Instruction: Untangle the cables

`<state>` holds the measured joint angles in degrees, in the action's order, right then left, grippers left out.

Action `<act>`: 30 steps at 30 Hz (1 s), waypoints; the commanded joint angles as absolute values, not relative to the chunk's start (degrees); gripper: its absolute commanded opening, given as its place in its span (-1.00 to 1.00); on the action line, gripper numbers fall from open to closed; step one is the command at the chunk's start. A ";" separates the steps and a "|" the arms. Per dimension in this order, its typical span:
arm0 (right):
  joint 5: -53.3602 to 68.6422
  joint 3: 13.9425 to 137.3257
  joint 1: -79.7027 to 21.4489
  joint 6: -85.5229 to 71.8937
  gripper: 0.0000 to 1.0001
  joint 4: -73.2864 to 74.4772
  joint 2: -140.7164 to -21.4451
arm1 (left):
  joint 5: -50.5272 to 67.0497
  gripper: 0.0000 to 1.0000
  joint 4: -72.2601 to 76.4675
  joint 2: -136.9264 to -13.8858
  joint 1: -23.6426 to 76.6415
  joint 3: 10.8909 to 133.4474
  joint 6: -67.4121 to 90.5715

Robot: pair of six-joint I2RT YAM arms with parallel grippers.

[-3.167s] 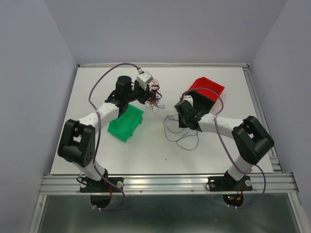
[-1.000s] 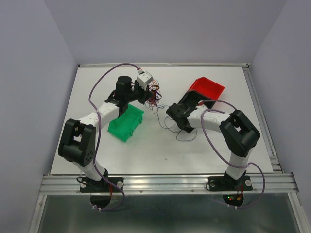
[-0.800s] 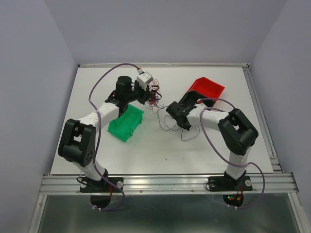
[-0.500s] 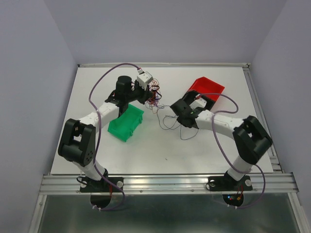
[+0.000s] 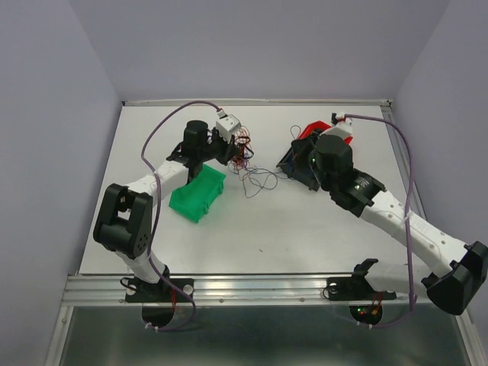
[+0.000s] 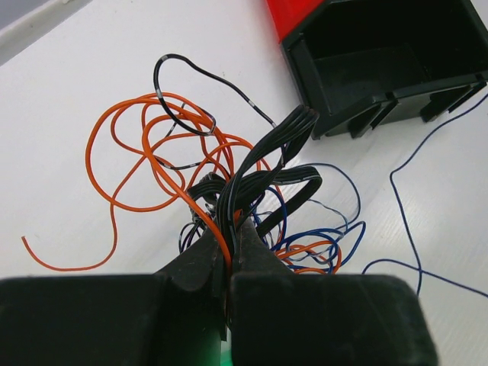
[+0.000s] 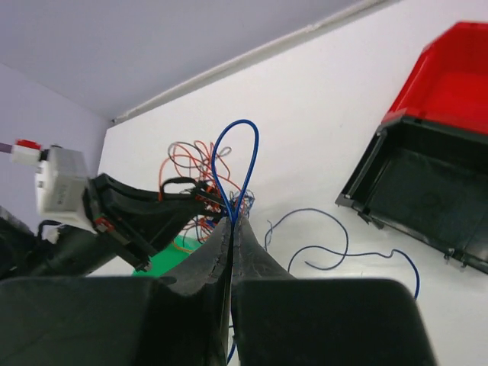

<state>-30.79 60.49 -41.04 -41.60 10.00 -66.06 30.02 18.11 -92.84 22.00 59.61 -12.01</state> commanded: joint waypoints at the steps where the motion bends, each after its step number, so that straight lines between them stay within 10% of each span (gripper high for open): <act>1: -31.55 70.38 -39.73 -32.26 -0.99 6.94 -65.48 | 29.54 -1.00 18.90 -93.78 21.71 62.66 -12.92; 13: -32.88 85.61 -36.13 -26.63 -0.99 10.63 -72.94 | 24.27 -0.75 8.26 -103.97 21.80 72.15 -13.54; 21: -23.04 78.93 -24.27 -29.44 -0.99 10.81 -75.93 | 18.81 0.37 10.63 -100.47 21.71 70.23 -13.89; 30: -21.97 68.91 -22.06 -32.16 -0.99 10.55 -78.04 | 18.63 0.61 13.18 -93.70 21.88 65.92 -15.73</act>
<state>-22.85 72.40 -22.35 -30.68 11.92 -77.95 18.50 9.63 -99.13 22.00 67.05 -14.09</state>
